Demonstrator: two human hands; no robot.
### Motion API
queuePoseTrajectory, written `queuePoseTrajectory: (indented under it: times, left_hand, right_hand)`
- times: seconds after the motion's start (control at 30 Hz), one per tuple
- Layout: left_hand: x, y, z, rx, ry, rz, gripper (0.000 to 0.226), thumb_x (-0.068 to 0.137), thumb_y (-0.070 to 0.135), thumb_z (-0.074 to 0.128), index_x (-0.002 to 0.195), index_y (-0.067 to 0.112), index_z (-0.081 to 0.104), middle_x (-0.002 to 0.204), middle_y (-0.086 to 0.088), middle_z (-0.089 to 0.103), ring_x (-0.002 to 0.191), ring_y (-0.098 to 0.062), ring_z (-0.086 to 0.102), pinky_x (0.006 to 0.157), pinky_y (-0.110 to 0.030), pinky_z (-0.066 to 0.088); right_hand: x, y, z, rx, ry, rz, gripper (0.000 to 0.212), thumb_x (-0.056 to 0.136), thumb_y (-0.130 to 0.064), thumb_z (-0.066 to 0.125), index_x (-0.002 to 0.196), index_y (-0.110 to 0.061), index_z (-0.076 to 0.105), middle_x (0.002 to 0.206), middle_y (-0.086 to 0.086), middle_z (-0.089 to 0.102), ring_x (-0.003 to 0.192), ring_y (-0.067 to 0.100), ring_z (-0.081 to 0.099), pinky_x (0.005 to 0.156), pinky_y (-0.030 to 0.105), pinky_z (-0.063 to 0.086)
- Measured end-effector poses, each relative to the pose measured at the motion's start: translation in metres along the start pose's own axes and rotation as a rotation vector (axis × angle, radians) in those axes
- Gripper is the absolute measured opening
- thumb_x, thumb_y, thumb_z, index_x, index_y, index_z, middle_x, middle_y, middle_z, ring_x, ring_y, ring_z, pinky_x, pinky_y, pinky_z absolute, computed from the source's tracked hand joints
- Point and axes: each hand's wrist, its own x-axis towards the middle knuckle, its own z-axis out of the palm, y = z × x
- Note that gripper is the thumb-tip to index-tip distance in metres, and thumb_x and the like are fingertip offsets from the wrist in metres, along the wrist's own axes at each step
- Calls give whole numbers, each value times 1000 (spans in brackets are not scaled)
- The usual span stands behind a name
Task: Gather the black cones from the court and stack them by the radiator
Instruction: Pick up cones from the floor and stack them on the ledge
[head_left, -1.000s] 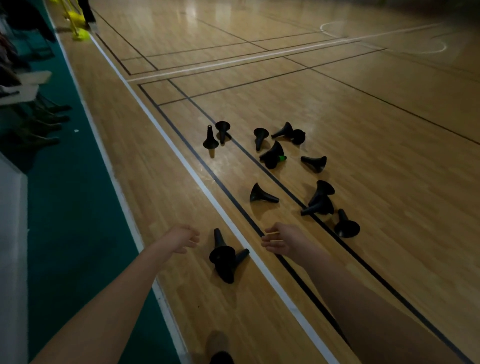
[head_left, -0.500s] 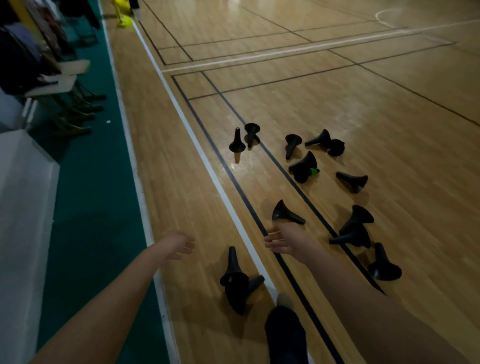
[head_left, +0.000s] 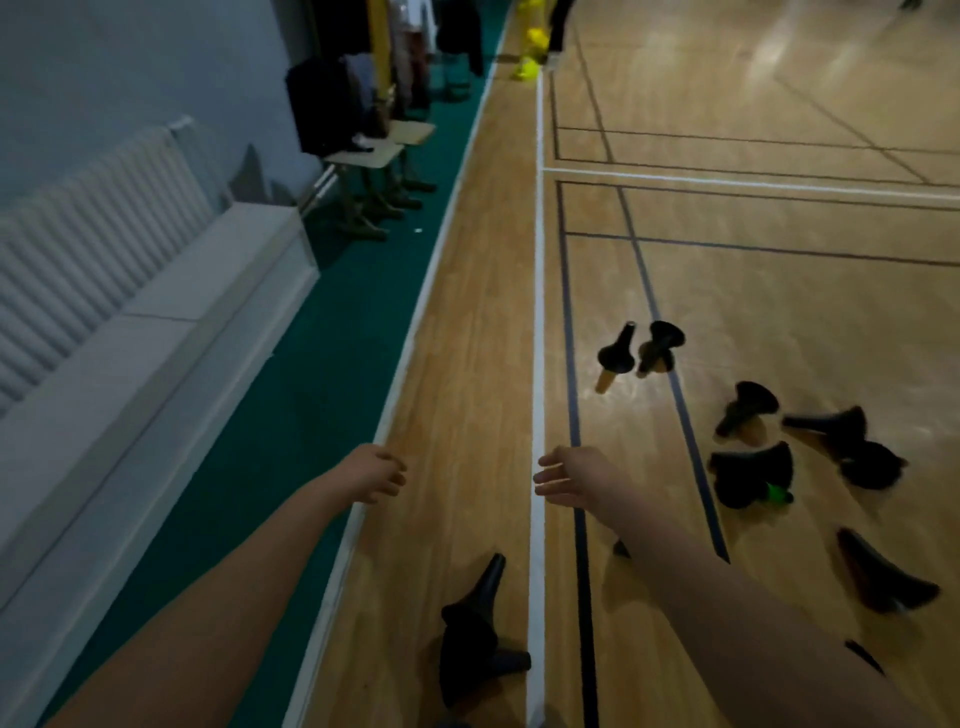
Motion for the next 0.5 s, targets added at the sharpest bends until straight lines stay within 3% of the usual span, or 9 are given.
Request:
queuePoseTrajectory:
  times: [0.13,0.23,0.5]
  left_hand:
    - [-2,-11,-10,-79,60,-69,24,96,9,43,111,7,61,112,-12,66,93,-21,63,66,-30,41]
    - [-2,-23,-17,-117,77,-132,26,97,8,41,114,4,60,112,-12,65,92,-21,63,60,-28,39]
    - [11,-52,-4,-212,122,-252,28,98,11,41,117,4,60,111,-10,64,90,-18,61,65,-29,41]
  right_hand:
    - [15,-13,17,-68,-82,37,19,96,-15,50,101,-2,62,85,14,68,71,24,67,67,32,56]
    - [28,-16,23,-121,-129,82,20,97,-16,49,102,-1,62,89,15,69,73,25,67,73,35,56]
    - [81,-21,32,-312,-203,99,25,97,-19,51,110,0,61,95,15,69,80,27,69,74,36,57]
